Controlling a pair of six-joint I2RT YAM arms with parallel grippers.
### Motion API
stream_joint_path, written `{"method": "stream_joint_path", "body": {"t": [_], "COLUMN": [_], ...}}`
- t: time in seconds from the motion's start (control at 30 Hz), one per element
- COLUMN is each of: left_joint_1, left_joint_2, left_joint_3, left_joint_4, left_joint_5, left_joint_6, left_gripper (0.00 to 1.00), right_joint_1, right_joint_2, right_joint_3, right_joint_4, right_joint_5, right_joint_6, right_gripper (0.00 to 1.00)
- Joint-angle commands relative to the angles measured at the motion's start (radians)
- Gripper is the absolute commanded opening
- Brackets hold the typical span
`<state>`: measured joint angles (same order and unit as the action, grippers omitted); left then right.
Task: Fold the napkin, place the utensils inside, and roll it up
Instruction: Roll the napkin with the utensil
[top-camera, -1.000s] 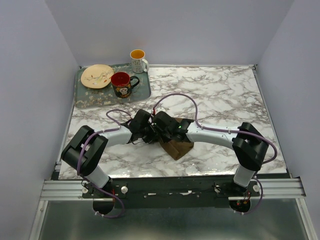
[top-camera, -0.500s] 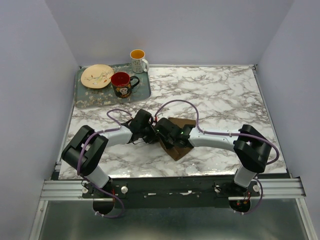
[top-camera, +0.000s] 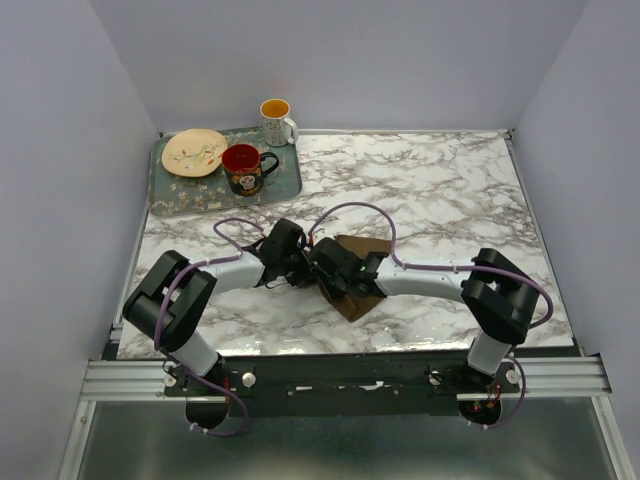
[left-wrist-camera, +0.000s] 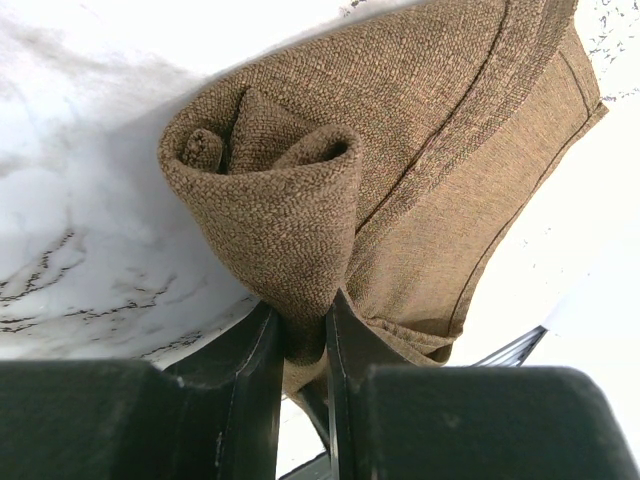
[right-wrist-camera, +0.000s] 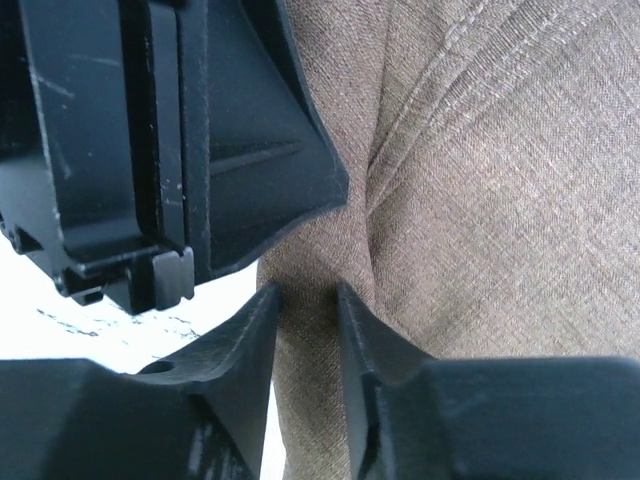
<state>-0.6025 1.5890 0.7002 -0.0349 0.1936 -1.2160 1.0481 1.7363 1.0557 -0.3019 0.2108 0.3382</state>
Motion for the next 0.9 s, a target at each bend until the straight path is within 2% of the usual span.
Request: {"method": "stream_joint_path", "body": {"t": [0.0, 0.13, 0.33, 0.57, 0.73, 0.87], "left_joint_1": [-0.008, -0.008, -0.010, -0.008, -0.008, -0.008], "left_joint_2": [0.034, 0.034, 0.034, 0.022, 0.005, -0.006], "left_joint_3": [-0.038, -0.036, -0.034, -0.034, -0.038, -0.045], "left_joint_4": [-0.105, -0.105, -0.103, -0.105, -0.105, -0.096], "left_joint_5": [-0.042, -0.039, -0.033, -0.023, -0.014, -0.002], "left_joint_6": [0.032, 0.033, 0.035, 0.030, 0.023, 0.010], "left_gripper": [0.15, 0.15, 0.15, 0.15, 0.15, 0.15], "right_joint_1": [0.010, 0.012, 0.012, 0.012, 0.010, 0.013], "right_joint_2": [0.061, 0.085, 0.103, 0.150, 0.167, 0.192], "right_joint_3": [-0.043, -0.056, -0.080, -0.071, -0.077, -0.072], "right_joint_4": [-0.002, 0.004, 0.007, -0.016, -0.029, -0.029], "right_joint_5": [-0.031, -0.022, -0.018, 0.085, 0.148, 0.182], "right_joint_6": [-0.018, -0.024, -0.028, -0.007, 0.059, 0.071], "right_gripper": [0.41, 0.48, 0.53, 0.52, 0.47, 0.50]}}
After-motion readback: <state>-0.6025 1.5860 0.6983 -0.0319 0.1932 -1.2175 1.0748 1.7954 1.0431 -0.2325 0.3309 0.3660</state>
